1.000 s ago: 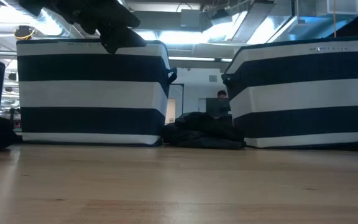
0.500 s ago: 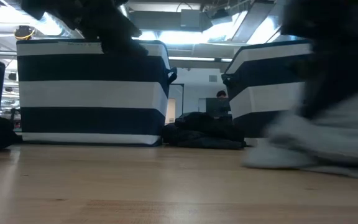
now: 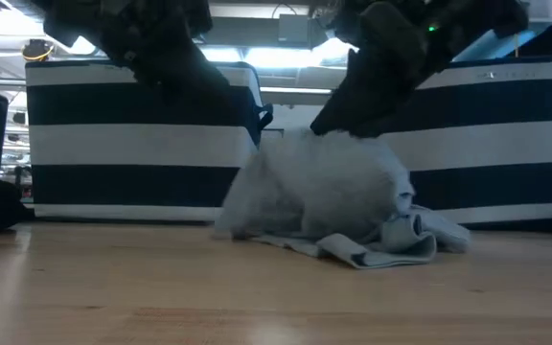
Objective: Sort clothes
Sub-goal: Put the gray shirt into the left blue bin
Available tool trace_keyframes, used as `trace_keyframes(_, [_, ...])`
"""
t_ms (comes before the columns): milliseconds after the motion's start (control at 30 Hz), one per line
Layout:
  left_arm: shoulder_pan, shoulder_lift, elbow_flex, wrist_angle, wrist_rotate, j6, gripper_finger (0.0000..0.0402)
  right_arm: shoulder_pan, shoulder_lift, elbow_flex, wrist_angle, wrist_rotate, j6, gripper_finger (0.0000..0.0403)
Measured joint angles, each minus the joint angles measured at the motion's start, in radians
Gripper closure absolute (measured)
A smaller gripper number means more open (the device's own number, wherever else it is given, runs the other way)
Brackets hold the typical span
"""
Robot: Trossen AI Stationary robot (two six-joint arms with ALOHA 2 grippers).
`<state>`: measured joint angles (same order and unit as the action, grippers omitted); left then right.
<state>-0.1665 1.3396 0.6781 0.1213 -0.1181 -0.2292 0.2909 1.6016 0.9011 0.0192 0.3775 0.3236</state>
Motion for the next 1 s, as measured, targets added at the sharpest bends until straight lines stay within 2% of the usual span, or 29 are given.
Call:
trace_keyframes(233, [0.0,0.015,0.0,0.016,0.0,-0.009,0.0149,-0.042,-0.009,0.001,0.002,-0.035,-0.041,0.0215])
trace_keyframes(400, [-0.004,0.053,0.001,0.113,-0.031,0.019,0.0149,-0.025,-0.084,0.001,-0.065,-0.052,-0.041,0.0179])
trace_keyframes(500, [0.002,0.112,0.001,0.18,-0.071,0.004,0.0149,0.011,-0.112,0.002,-0.095,-0.038,-0.042,0.0174])
trace_keyframes(833, [0.034,0.344,0.002,0.368,-0.072,-0.055,0.0149,0.11,-0.061,0.0,-0.24,0.098,-0.017,0.0177])
trace_keyframes(1000, [0.037,0.42,0.002,0.496,-0.058,-0.045,0.0149,0.115,-0.048,-0.065,-0.249,0.137,0.047,0.0177])
